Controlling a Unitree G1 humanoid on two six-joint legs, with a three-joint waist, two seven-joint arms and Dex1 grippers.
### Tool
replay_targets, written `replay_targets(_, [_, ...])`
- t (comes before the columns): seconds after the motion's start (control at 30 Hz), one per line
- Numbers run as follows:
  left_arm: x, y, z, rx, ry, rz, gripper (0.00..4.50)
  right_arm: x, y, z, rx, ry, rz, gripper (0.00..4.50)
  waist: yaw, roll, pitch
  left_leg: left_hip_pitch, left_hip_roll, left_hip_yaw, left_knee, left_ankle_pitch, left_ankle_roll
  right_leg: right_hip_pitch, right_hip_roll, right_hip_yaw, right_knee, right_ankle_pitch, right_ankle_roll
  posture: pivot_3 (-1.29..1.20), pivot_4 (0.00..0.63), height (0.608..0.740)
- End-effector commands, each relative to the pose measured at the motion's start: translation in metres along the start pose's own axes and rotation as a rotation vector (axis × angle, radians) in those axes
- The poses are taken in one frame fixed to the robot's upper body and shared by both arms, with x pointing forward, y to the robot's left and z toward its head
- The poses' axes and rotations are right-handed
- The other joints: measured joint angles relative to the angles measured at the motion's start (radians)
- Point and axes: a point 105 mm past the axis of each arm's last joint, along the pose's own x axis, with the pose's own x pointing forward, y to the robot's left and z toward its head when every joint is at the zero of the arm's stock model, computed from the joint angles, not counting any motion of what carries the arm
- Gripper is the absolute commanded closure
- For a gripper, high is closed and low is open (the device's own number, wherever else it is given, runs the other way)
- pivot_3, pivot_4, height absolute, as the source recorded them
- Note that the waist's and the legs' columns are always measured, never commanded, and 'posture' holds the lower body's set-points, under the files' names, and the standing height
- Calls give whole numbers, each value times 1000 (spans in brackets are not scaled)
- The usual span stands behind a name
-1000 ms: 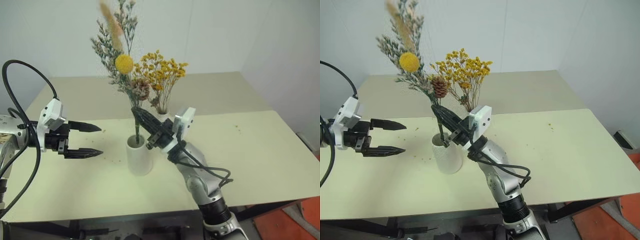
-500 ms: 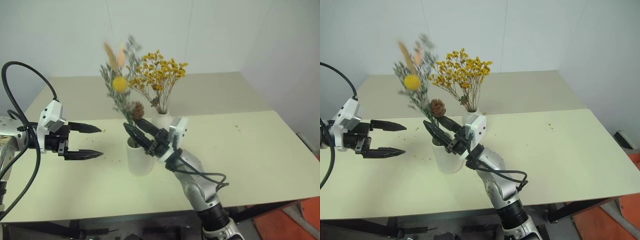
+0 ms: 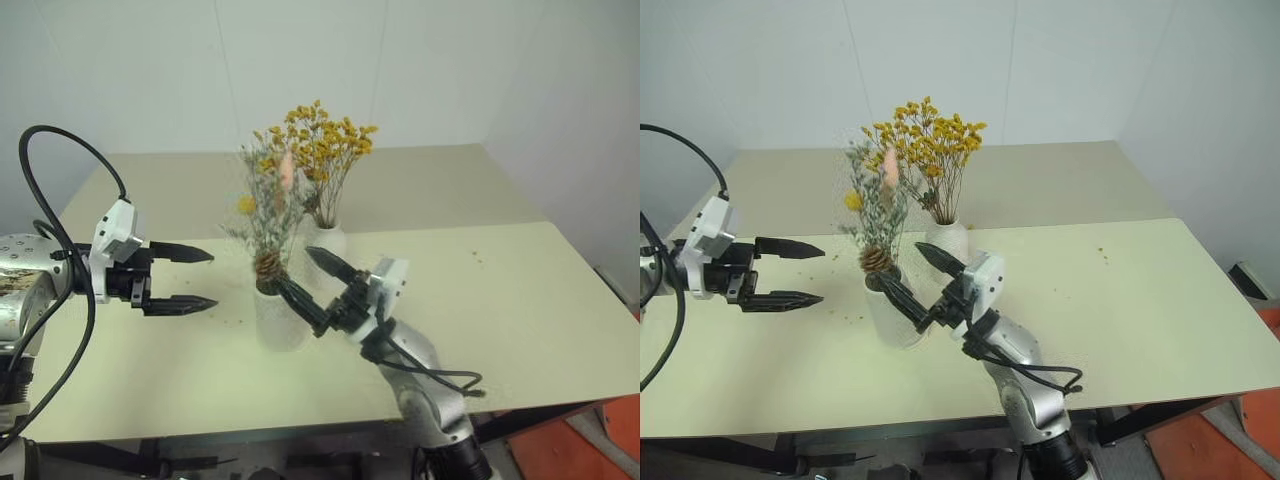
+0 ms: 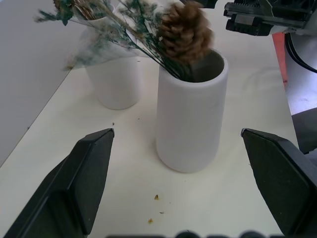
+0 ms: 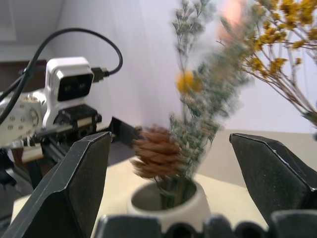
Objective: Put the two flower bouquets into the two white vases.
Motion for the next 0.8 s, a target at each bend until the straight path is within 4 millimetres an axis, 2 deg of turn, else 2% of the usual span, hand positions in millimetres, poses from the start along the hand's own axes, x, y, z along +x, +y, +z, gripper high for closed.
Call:
replay_targets(0.03, [-2,3,8,43,-2,8,0,-8,6,18,-37,-31,21,16,-1,0,0,0,0,0,0,0,0,0,0,0,0,0,0,0,150,740])
replay_targets(0.3, [-1,4,6,43,-1,3,0,-27,-7,18,-101,32,-58,16,2,0,0,0,0,0,0,0,0,0,0,0,0,0,0,0,150,740])
replay_targets(0.4, [-1,2,6,39,-8,4,0,-40,-14,23,-122,58,-69,16,4,0,0,0,0,0,0,0,0,0,0,0,0,0,0,0,150,740])
replay_targets(0.53, [1,-3,5,28,-21,-12,0,-64,-26,35,-174,129,-75,16,9,0,0,0,0,0,0,0,0,1,0,0,-1,0,0,0,150,740])
replay_targets(0.7, [4,-8,3,10,-44,-18,0,-103,-42,61,-280,259,-84,16,20,0,0,0,0,0,0,0,0,2,0,0,-1,0,0,0,150,740])
replay_targets(0.8, [5,-9,2,3,-53,-15,0,-118,-51,74,-341,328,-102,16,22,0,0,2,0,0,0,0,0,5,0,0,-2,0,0,0,150,740])
